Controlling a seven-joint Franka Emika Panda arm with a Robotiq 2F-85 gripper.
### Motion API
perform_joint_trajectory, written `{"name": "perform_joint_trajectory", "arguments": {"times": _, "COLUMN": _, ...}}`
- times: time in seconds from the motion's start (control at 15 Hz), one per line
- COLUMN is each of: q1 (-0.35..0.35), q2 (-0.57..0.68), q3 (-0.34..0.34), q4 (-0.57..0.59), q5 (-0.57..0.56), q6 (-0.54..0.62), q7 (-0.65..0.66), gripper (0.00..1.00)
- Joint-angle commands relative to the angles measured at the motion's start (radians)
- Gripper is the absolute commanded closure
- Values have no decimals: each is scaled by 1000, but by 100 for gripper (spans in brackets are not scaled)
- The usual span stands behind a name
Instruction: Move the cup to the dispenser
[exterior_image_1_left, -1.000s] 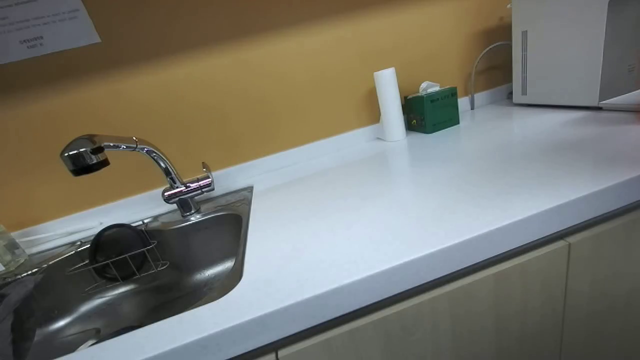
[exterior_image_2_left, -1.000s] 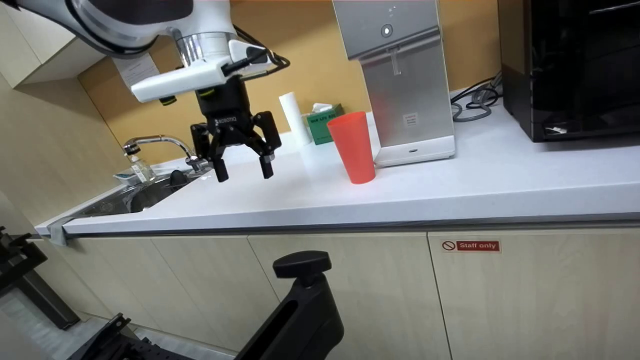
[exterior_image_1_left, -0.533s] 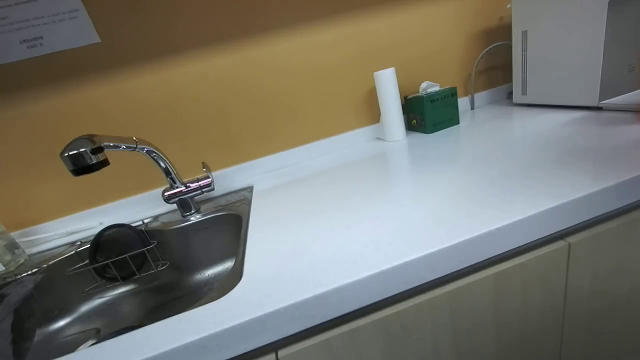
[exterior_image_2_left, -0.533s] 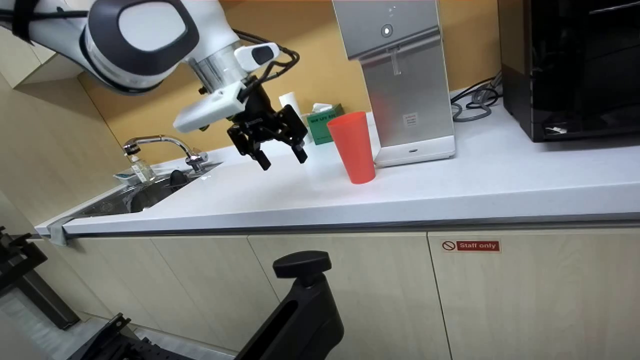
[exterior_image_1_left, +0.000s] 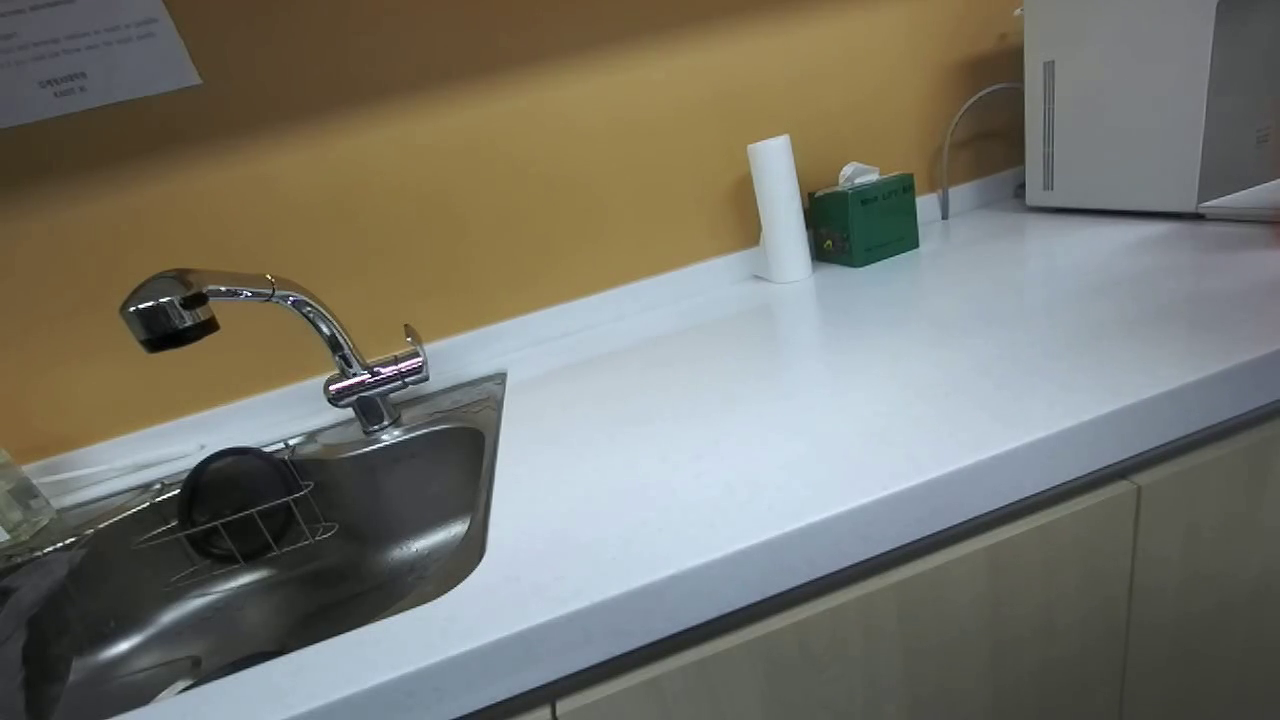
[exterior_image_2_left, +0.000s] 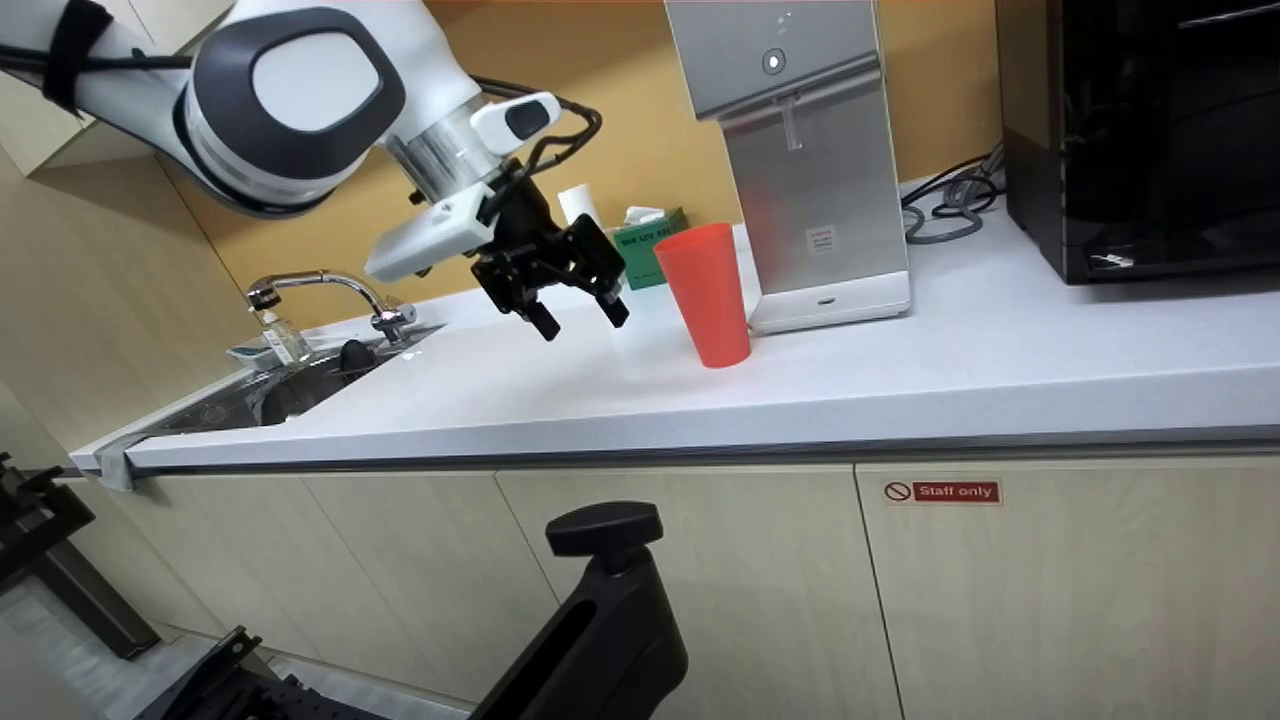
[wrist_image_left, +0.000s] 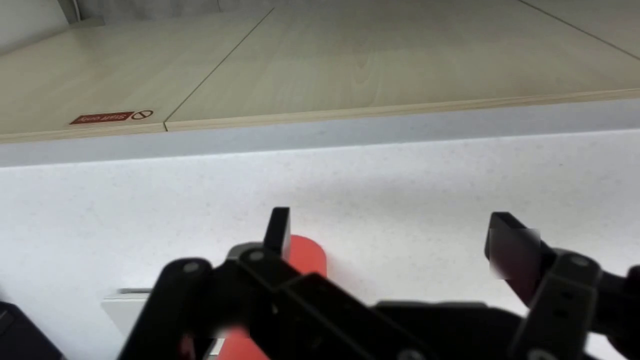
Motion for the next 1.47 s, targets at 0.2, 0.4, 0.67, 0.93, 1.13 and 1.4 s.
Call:
{"name": "perform_joint_trajectory", "arguments": {"times": 0.2, "q1": -106, "q2": 89, "q3": 60, "q4": 17, "q5": -48, "q6": 333, "q7": 226, "gripper": 0}}
{"name": "perform_joint_trajectory", "arguments": {"times": 0.4, "q1": -251, "q2": 165, "q3": 137, "q4": 42, "q5": -125, "q6": 479, "q7": 350, "gripper": 0}}
{"name": "perform_joint_trajectory", "arguments": {"times": 0.67, "q1": -368, "q2": 227, "q3": 203, "q4": 61, "q5": -121, "q6": 558, "q7": 373, "gripper": 0}}
{"name": "perform_joint_trajectory", "arguments": {"times": 0.93, "q1": -354, "q2": 268, "q3": 227, "q4": 51, "q5": -71, "q6": 595, "q7": 349, "gripper": 0}}
{"name": "perform_joint_trajectory", "arguments": {"times": 1.13, "q1": -196, "q2": 279, "q3": 156, "q4": 32, "q5": 26, "q6": 599, "q7": 303, "gripper": 0}}
{"name": "perform_joint_trajectory", "arguments": {"times": 1.4, "q1": -136, "q2": 279, "q3": 117, "q4": 33, "q5": 59, "q6": 583, "q7": 275, "gripper": 0}}
